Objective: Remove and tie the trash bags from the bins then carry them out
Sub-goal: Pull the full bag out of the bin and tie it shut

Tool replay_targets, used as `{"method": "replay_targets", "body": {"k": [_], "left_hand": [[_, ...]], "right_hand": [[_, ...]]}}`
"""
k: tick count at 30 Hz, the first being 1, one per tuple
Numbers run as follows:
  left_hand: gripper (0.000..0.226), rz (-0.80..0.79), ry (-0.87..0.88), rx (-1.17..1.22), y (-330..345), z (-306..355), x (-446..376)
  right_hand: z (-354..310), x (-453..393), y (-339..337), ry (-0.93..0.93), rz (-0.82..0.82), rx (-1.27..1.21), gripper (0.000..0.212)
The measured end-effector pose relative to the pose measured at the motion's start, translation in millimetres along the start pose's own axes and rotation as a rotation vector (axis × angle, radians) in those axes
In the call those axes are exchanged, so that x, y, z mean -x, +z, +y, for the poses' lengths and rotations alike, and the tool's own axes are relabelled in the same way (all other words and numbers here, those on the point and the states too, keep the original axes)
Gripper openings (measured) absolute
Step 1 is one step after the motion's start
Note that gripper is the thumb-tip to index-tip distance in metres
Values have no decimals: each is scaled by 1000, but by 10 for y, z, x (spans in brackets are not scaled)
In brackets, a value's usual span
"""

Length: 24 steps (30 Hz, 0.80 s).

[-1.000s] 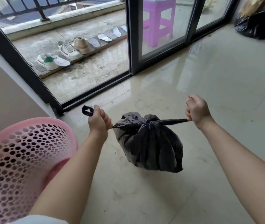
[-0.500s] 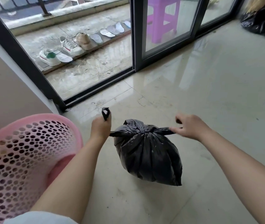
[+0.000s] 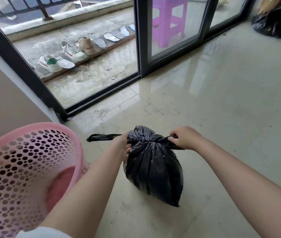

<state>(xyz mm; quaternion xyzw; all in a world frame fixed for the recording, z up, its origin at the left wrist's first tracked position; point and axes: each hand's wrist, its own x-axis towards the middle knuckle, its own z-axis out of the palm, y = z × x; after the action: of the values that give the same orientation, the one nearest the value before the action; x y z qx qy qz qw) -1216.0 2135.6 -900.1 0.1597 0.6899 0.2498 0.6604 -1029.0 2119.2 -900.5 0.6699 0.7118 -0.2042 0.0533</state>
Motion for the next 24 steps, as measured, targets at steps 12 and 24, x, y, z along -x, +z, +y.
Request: {"method": "replay_targets", "body": {"k": [12, 24], "left_hand": [[32, -85, 452, 554, 112, 285, -72], [22, 188, 969, -290, 148, 142, 25]], "right_hand": [[-48, 138, 103, -88, -104, 83, 48], [277, 159, 14, 39, -122, -498, 13]]}}
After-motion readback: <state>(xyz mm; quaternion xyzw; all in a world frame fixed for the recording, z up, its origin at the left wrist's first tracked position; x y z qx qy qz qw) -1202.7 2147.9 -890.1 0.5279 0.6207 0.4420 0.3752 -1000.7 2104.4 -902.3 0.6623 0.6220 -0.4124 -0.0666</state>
